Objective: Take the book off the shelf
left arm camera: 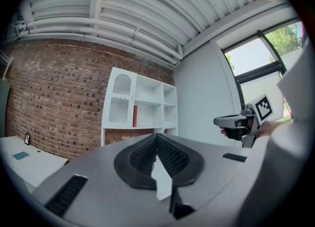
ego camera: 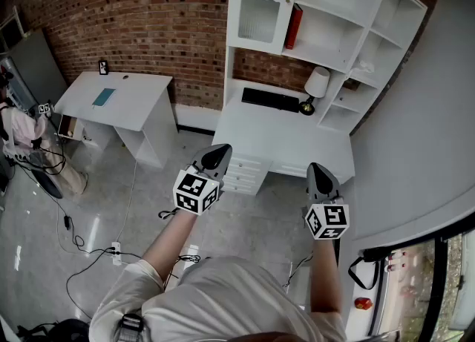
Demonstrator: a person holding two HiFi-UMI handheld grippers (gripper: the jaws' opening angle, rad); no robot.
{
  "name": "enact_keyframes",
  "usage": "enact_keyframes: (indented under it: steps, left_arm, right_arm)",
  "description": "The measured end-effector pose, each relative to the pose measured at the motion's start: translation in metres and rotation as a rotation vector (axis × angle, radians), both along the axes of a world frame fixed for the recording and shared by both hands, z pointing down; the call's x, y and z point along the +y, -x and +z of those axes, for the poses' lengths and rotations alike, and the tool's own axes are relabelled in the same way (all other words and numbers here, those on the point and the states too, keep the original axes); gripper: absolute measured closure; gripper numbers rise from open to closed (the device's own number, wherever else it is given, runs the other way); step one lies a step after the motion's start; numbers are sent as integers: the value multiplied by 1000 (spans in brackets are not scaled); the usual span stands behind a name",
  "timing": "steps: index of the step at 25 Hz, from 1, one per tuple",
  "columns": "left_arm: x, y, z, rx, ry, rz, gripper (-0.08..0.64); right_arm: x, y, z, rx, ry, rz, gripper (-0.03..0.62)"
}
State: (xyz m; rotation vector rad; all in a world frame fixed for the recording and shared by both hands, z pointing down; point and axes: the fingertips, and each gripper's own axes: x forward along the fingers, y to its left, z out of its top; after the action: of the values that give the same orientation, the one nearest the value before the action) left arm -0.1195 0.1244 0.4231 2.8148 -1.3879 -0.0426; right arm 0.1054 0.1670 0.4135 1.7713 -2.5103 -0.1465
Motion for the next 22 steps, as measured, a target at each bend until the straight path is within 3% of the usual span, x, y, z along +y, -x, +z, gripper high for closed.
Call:
enact_keyframes:
  steps: [22]
  left_arm:
    - [2,-14,3,9,21,-9,566]
  right_arm:
    - [-1,-12,1,-19,2,6,588]
